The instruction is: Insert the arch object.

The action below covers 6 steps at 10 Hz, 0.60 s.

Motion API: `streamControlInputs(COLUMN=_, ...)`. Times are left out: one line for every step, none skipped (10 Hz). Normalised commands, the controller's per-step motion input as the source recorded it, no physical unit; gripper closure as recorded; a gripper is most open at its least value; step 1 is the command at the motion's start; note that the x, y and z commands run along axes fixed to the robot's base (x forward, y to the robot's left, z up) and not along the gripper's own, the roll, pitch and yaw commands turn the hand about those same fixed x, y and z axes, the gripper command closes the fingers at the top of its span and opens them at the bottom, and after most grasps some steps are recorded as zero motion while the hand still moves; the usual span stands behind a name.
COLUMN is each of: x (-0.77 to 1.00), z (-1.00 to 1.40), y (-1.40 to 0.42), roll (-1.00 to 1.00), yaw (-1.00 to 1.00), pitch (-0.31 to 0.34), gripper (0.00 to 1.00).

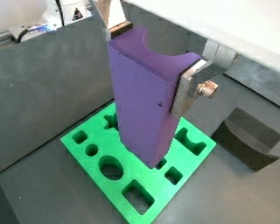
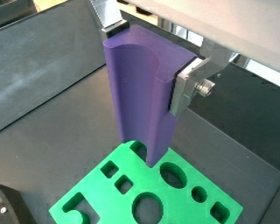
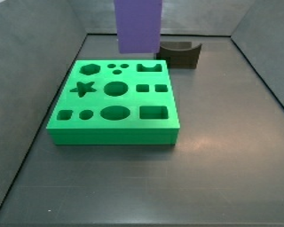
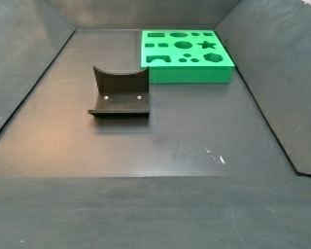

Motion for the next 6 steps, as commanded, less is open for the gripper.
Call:
streamControlInputs(x=-0.04, z=0.00, y=0.00, roll=0.01, yaw=-0.01, pitch=0.000, gripper=1.00)
streamControlInputs(x=0.00, z=-0.02, y=0.00, roll=0.00, yaw=0.00, pitch=0.000, gripper=1.00)
streamControlInputs(x=0.36, z=-0.74, y=0.52, roll=0.24, yaw=0.00, pitch=-0.017, gripper=1.00)
streamControlInputs(x=0.43, z=-0.79, y=0.66, roll=0.20, yaw=0.00, pitch=-0.043, gripper=1.00)
streamControlInputs(x=0.51, z=-0.82, y=0.76, roll=0.18, yaw=0.00, pitch=-0.004, gripper=1.00)
streamControlInputs(x=0.29, z=-0.83, y=0.77, roll=0.19, yaw=0.00, pitch=-0.026, gripper=1.00)
